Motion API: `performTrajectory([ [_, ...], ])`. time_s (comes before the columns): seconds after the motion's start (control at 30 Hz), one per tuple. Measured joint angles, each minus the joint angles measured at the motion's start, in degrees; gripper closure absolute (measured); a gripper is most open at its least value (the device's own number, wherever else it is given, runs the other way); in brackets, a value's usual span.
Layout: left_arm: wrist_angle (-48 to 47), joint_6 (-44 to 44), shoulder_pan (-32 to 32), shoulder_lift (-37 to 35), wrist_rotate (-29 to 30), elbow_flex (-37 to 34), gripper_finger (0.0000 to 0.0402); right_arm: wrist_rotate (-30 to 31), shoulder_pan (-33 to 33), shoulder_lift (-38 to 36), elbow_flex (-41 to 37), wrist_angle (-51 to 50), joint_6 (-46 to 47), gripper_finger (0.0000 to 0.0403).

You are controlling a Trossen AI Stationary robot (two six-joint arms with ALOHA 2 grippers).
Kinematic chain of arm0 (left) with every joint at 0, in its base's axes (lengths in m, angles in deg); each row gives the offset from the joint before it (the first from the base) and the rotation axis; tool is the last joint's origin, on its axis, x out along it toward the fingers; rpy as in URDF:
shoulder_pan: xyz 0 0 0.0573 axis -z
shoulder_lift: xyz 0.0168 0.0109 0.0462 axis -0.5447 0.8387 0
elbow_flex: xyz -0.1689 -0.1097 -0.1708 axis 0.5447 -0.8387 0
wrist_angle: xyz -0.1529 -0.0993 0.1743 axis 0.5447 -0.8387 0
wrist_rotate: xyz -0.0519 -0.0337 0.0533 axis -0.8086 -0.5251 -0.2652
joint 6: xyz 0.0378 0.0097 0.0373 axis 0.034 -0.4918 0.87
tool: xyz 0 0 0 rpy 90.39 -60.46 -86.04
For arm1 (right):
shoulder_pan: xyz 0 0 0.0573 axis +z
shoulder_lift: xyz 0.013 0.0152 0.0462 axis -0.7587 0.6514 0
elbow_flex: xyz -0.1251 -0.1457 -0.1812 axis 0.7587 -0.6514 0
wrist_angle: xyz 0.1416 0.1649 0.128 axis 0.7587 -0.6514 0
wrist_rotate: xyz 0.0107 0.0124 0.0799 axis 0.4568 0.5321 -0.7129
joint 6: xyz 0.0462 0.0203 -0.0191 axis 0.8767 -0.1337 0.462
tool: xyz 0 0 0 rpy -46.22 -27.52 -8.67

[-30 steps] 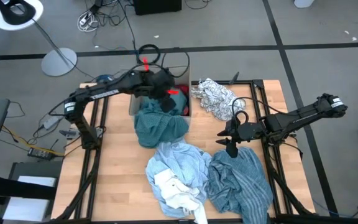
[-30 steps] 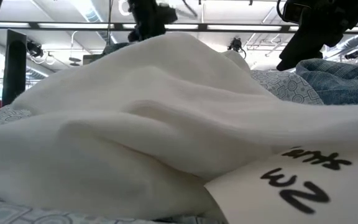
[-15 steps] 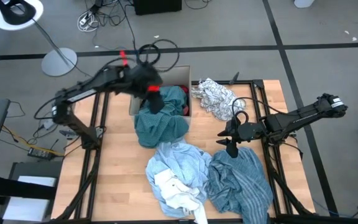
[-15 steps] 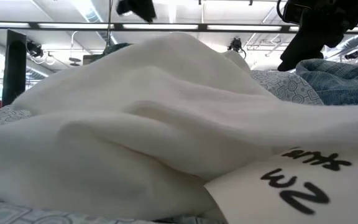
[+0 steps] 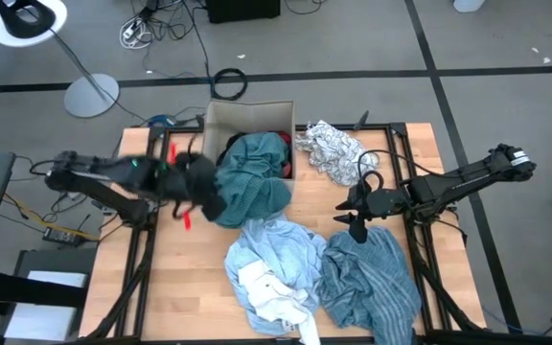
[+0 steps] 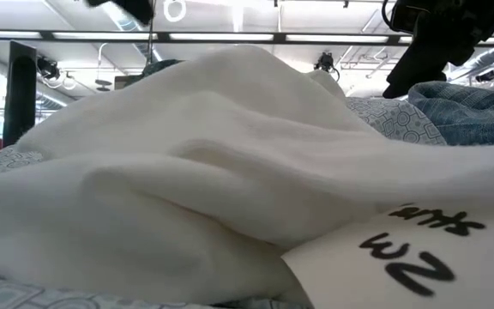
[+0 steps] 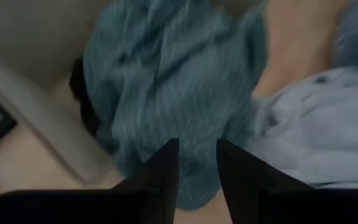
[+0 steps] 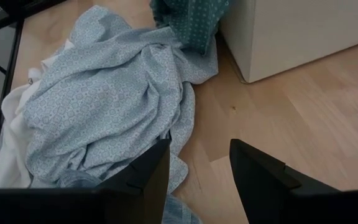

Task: Sort clothes
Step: Put the green cloth into the laundry organizer

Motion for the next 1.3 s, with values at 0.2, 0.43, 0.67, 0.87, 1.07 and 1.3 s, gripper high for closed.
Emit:
performTrajectory([
  [0.2, 9.75, -11.12, 4.12, -2.87, 3.18, -17.29, 0.0289, 0.0, 0.0, 0.0, 0.0, 0.19, -0.01, 0.0234],
  [0.43, 25.95, -16.4, 5.31, -2.76, 6.46, -33.15, 0.0289, 0.03, 0.0, 0.0, 0.0, 0.29, 0.3, 0.0234],
  [0.67, 61.9, -11.43, 3.18, -1.1, 6.16, -48.72, 0.0289, 0.07, 0.0, 0.0, 0.0, 0.1, 0.32, 0.0234],
  [0.87, 90.51, -5.89, 0.57, 4.19, 6.03, -55.63, 0.0289, 0.11, 0.0, 0.2, 0.0, 0.44, 0.34, 0.0234],
  [1.07, 97.11, 1.72, -1.37, 6.51, 2.29, -51.83, 0.0369, 0.17, -0.02, 1.21, 0.0, 0.54, 0.34, 0.0234],
  [1.3, 95.14, 20.58, -3.22, 5.77, 2.03, -39.13, 0.0399, 0.28, -0.11, 2.7, 0.0, 0.63, 0.34, 0.0234],
])
